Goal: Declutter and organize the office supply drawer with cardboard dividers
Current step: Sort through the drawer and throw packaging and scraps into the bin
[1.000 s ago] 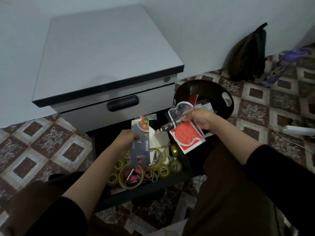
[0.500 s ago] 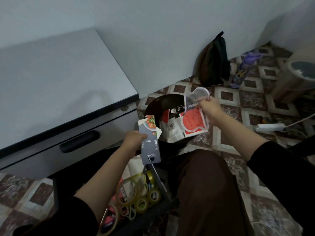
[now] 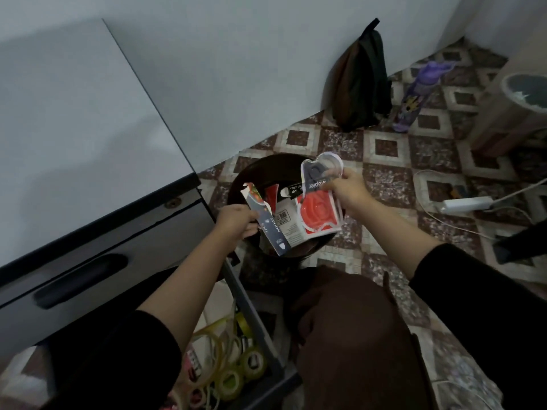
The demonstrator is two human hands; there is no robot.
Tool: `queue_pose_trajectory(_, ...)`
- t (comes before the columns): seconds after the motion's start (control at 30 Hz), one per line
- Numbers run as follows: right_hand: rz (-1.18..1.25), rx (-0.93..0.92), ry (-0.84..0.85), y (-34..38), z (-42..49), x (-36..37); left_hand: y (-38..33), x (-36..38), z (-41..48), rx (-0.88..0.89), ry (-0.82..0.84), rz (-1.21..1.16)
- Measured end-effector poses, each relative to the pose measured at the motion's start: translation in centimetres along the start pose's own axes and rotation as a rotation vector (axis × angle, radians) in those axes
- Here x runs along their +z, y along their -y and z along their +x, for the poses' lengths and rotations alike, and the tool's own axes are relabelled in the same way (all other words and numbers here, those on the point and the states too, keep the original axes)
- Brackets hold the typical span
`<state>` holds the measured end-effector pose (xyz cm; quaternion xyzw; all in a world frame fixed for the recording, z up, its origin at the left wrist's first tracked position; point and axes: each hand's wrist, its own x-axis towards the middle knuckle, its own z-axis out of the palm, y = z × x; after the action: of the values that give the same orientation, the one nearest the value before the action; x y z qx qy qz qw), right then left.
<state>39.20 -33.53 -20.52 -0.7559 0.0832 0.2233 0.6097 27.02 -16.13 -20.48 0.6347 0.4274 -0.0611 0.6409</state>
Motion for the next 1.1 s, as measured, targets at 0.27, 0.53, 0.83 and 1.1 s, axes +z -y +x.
queue_pose_trajectory(0.27,-0.252,-0.078,0.189,-1.9,0.9,1.4,3.4,-1.3,0.0,-0.049,0.073,0.273)
queue_pose_trajectory(0.53,-0.331,-0.065,0.18,-1.0,-2.3,3.0,5.9,-5.6,-3.1,-0.001,0.08,0.278)
queue_pose_trajectory(0.83,-0.478,-0.123,0.377,-1.5,-11.1,9.9,11.3,-13.1,-8.5,0.107,-0.055,0.318)
queue_pose_trajectory(1.1,-0.639,-0.111,0.534,-8.4,-15.2,16.9,18.3,-17.5,-10.3,0.029,-0.122,0.514)
